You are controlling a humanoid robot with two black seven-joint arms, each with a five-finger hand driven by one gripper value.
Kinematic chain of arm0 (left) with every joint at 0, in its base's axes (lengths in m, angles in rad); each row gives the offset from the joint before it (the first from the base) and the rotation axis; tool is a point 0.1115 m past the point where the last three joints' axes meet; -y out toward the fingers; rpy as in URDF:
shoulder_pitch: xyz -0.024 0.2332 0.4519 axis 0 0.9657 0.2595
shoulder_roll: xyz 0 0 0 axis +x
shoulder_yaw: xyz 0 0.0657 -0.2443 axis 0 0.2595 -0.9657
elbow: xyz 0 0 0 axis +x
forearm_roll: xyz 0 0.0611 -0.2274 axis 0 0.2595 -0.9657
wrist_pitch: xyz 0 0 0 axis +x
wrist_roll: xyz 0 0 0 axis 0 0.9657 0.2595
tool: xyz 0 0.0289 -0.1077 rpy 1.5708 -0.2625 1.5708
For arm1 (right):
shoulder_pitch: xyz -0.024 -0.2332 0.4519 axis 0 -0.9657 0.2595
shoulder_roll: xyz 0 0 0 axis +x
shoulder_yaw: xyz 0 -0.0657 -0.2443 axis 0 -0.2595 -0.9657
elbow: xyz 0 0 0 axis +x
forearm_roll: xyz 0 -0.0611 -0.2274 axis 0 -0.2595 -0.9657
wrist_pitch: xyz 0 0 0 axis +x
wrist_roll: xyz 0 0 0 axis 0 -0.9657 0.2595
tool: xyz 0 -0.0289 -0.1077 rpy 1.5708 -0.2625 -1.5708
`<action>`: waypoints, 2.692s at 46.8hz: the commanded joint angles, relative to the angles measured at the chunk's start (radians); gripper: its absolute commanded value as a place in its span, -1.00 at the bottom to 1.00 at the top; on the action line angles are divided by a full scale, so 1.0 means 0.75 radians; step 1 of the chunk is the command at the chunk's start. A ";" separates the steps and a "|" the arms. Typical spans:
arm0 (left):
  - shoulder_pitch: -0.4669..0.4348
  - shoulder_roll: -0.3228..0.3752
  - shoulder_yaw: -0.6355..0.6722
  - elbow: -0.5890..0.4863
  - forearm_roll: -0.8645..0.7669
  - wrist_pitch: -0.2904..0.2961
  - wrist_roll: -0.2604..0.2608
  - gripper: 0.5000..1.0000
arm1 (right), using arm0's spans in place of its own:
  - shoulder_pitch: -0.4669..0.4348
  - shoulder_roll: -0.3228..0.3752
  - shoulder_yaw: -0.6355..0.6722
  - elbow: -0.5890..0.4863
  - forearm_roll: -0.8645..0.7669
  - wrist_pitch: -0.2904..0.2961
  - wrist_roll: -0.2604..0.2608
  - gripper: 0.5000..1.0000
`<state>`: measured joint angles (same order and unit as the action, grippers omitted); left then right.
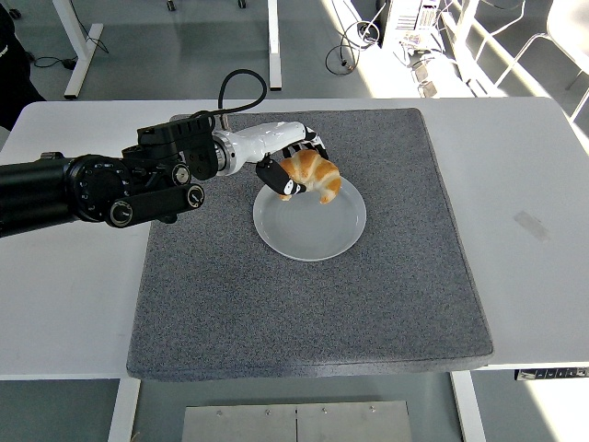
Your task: Place the bread on the plate
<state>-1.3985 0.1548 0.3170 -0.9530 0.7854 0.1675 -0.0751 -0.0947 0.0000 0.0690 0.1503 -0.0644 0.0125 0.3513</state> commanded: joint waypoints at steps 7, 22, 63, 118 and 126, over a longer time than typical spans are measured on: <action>0.059 -0.057 0.011 0.080 0.004 0.000 -0.002 -0.35 | -0.001 0.000 0.000 0.000 0.000 0.000 0.000 1.00; 0.110 -0.129 0.031 0.152 0.027 0.000 -0.004 -0.34 | -0.001 0.000 0.000 0.000 0.000 0.000 0.000 1.00; 0.114 -0.088 -0.179 0.152 -0.133 -0.017 -0.012 0.68 | -0.001 0.000 0.000 0.000 0.000 0.000 0.000 1.00; 0.621 0.070 -1.388 0.293 -0.898 -0.037 -0.558 0.68 | -0.001 0.000 0.000 0.000 0.000 0.000 0.000 1.00; 0.631 0.025 -1.468 0.428 -0.972 -0.139 -0.575 0.68 | -0.001 0.000 0.000 0.000 0.000 0.000 0.000 1.00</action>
<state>-0.9249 0.1947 -0.7650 -0.6757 0.0709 0.0961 -0.5061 -0.0951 0.0000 0.0691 0.1503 -0.0644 0.0126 0.3512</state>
